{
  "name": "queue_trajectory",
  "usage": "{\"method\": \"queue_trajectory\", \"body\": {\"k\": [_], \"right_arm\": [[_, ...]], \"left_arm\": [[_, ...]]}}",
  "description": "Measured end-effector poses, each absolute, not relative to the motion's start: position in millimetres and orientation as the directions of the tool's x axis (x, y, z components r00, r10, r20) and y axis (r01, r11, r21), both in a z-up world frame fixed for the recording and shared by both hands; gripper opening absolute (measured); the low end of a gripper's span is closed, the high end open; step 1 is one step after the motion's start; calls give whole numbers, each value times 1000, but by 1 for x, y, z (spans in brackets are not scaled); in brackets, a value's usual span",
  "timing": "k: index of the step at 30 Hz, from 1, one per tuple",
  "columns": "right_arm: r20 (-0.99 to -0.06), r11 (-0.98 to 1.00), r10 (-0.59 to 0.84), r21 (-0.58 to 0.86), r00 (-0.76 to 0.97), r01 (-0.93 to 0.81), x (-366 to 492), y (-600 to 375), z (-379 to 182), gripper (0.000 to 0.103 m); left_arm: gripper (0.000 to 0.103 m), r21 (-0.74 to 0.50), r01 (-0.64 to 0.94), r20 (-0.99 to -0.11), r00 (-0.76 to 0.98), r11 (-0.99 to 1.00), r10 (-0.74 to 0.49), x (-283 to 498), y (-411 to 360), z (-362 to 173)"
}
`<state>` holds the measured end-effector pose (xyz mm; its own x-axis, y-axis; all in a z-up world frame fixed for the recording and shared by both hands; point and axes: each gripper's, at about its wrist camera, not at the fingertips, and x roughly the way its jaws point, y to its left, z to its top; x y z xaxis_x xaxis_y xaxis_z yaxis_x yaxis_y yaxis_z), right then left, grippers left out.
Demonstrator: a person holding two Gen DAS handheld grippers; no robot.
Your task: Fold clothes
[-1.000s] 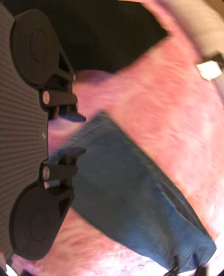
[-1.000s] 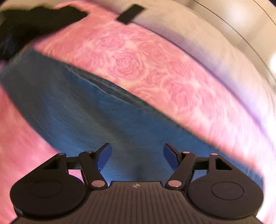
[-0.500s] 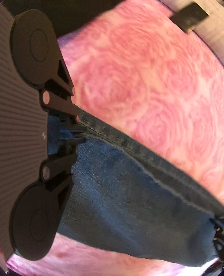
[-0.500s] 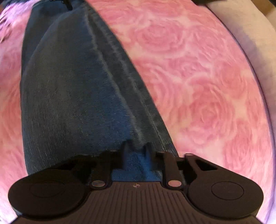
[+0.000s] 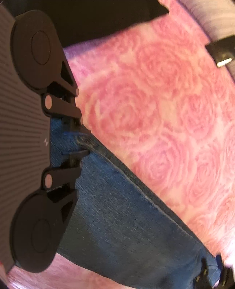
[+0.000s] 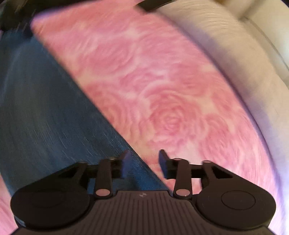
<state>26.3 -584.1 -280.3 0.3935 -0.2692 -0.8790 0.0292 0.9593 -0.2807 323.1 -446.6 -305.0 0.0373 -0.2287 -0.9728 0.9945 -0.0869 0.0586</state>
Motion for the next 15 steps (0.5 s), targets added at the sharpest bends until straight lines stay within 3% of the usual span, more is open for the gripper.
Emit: {"method": "queue_trajectory", "body": {"k": [4,7,9,11,12,15], "right_arm": [[-851,946,-310,-231,423,229,-22,-562,-262,51],[-880,910,-296,-141,372,390,-63,-560,-278,57],[-927,849,-227,-38,299,527,-88,-571,-295,52],[-894,763,-308,-28,325,646,-113,-567,-276,51],[-867,730,-350,-16,355,683,-128,-560,-263,54],[-806,652,-510,-135,300,746,-165,-524,-241,83]], "left_arm": [[18,56,996,-968,39,-64,-250,305,-443,-290],[18,62,994,-973,40,-93,-226,281,-441,-291],[18,116,984,-971,83,-138,-223,257,-440,-292],[18,152,973,-964,107,-175,-242,231,-438,-288],[18,152,970,-960,99,-192,-262,215,-439,-284],[32,156,947,-942,57,-280,-332,158,-445,-275]]}}
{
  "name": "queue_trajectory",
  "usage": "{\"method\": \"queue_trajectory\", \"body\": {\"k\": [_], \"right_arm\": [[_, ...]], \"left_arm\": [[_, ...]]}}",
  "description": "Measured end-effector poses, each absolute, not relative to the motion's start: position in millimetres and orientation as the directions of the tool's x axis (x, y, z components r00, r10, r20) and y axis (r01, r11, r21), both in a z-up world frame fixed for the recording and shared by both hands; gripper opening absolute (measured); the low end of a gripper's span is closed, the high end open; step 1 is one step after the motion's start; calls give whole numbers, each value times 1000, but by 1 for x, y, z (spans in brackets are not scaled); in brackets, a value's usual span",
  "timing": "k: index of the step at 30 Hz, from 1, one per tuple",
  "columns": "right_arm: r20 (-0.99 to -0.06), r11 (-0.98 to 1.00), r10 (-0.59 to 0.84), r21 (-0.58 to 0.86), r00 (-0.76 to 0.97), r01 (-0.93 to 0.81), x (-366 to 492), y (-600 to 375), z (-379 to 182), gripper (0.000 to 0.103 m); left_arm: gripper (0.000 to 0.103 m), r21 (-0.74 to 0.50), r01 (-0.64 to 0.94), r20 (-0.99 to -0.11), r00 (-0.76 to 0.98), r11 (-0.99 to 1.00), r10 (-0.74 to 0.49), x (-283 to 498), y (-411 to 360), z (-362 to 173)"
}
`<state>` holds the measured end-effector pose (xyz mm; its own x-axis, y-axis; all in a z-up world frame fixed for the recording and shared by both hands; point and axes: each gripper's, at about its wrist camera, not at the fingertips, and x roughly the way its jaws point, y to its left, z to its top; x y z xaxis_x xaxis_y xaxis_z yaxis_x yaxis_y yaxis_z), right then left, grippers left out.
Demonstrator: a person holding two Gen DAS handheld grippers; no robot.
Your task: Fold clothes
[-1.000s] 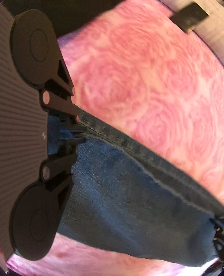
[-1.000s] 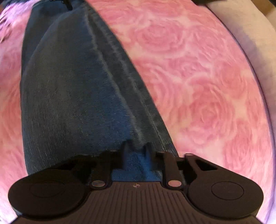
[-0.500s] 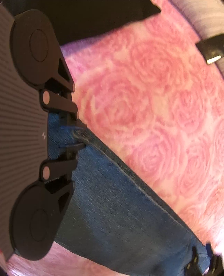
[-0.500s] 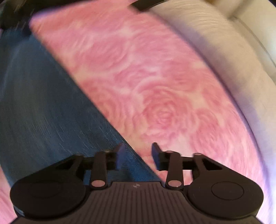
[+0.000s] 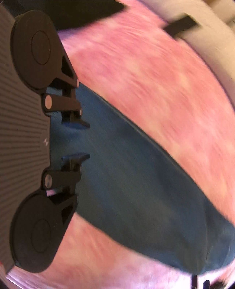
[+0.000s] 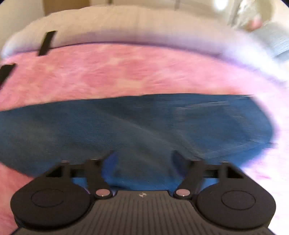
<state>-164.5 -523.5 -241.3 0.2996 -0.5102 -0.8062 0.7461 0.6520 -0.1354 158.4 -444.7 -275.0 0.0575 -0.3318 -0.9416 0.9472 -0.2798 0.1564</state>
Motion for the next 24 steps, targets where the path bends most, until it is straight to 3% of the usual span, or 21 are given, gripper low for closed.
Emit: {"method": "queue_trajectory", "body": {"k": [4,10,15,18,20,24], "right_arm": [[-808,608,-562,-256,179,752,-188,-492,-262,84],[-703,493,-692,-297,162,817,-169,-490,-296,87],[-612,405,-782,-364,113,839,-156,-506,-333,90],[-559,380,-822,-394,110,837,-163,-517,-347,90],[-519,316,-853,-434,52,843,-177,-519,-345,77],[-531,246,-847,-402,-6,882,-230,-504,-325,80]], "left_arm": [[49,137,864,-903,-92,-484,-420,67,-465,-277],[52,147,658,-827,-327,-738,-457,-41,-497,-293],[52,215,538,-835,-332,-815,-439,-73,-517,-328],[54,202,558,-847,-314,-805,-430,-70,-527,-339],[54,192,576,-852,-305,-795,-426,-66,-531,-340],[54,197,568,-865,-283,-799,-414,-70,-529,-338]]}}
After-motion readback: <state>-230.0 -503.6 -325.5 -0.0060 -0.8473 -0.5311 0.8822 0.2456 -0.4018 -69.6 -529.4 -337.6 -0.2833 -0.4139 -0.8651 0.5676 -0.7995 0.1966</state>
